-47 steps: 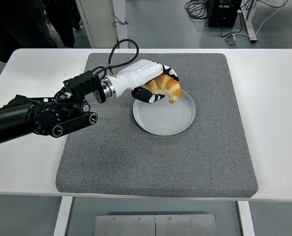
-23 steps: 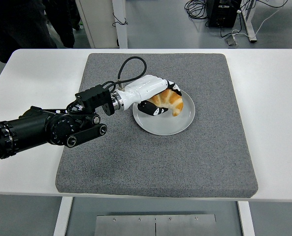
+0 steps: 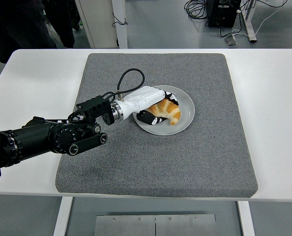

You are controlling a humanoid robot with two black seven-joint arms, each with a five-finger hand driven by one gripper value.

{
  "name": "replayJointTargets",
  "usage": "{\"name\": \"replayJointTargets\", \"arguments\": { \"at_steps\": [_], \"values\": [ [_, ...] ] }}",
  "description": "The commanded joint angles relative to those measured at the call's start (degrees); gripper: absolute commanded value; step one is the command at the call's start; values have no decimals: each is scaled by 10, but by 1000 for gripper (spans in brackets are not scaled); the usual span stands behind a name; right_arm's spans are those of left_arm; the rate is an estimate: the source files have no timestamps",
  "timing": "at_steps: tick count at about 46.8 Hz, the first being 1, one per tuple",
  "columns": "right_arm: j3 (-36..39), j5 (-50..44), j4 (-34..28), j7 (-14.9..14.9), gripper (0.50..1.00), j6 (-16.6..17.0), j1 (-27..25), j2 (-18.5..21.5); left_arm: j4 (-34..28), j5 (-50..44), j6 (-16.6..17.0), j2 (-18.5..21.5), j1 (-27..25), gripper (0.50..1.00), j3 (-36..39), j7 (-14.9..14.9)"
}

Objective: Place the bread on the plate

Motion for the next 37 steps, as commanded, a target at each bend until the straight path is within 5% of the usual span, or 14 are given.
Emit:
{"name": "replayJointTargets", "arguments": {
  "at_steps": [1, 26, 37],
  "values": [
    [0, 0, 0, -1, 1000, 0, 0, 0, 0, -1, 0, 0, 0, 500, -2, 0],
    [0, 0, 0, 0, 1000, 0, 0, 0, 0, -25, 0, -1, 1, 587, -3, 1],
    [1, -1, 0, 0, 1000, 0, 0, 0, 0, -38, 0, -1, 1, 670, -4, 1]
  ]
}}
